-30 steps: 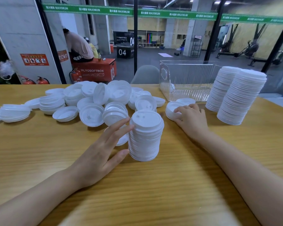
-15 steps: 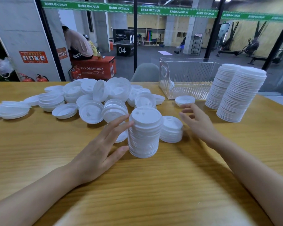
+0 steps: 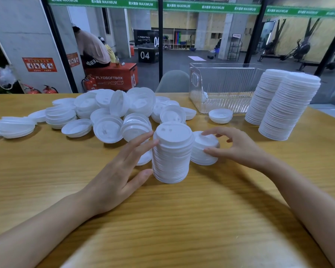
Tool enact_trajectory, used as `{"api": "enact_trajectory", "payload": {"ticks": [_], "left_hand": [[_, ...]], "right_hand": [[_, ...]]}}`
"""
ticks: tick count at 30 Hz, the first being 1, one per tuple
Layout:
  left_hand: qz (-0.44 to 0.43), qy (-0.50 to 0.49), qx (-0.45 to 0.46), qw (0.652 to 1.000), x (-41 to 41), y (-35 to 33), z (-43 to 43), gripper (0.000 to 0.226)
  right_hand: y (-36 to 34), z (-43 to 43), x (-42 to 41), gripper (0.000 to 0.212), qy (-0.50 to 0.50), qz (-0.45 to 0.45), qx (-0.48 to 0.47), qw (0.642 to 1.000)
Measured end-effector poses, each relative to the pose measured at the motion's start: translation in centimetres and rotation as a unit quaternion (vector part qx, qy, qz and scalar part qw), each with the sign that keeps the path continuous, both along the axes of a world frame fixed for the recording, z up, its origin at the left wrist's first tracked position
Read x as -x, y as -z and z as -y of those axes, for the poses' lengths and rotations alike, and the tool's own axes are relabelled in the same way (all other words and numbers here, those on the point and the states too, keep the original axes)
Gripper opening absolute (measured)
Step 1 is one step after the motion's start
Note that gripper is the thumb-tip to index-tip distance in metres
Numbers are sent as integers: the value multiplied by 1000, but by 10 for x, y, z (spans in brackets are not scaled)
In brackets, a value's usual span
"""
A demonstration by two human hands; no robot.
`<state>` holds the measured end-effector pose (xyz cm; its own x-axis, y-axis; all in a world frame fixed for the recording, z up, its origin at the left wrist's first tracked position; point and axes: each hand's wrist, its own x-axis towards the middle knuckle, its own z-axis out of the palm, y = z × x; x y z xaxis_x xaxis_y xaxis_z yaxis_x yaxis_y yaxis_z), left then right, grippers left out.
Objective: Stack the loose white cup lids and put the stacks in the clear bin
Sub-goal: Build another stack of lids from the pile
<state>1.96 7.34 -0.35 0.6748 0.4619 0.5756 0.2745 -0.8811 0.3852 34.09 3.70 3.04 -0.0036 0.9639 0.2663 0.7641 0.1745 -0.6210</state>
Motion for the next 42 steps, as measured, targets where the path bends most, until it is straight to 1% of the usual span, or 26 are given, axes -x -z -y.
{"api": "enact_trajectory", "payload": {"ticks": [4,8,11,19,22,25,27,29,33,37,42], "left_hand": [[0,0,0,1000,0,0,0,58],[0,0,-2,1000,0,0,0,58],[1,0,-4,1000,0,0,0,57],[0,1,-4,1000,-1,-1,1,57],[0,1,-8,1000,-1,-1,1,57],[3,-2,-9,1000,-1,-1,2,57],[12,1,-11,1000,-1,-1,1,58],[23,4,-11,1000,-1,-1,1,60],[34,-1,-15,999,-2,-1,0,61],[31,-2,-22,999,-2,-2,0,62],[21,-7,-27,999,-2,-2,1,64]], "right_hand": [[-4,1,2,29,-3,-76,-24,997],[-6,2,2,26,-11,-128,-22,991],[-5,1,2,25,-10,-122,-17,992],[-7,5,5,23,-4,-67,-8,998],[-8,6,8,24,-1,-53,-31,998],[-13,8,16,29,3,-89,-83,993],[-19,12,26,34,-9,-125,-125,984],[-24,15,40,37,-36,-141,-152,978],[-25,17,61,40,-85,-100,-133,982],[-24,16,66,44,-95,-79,-135,983],[-24,13,70,41,-105,-65,-155,980]]}}
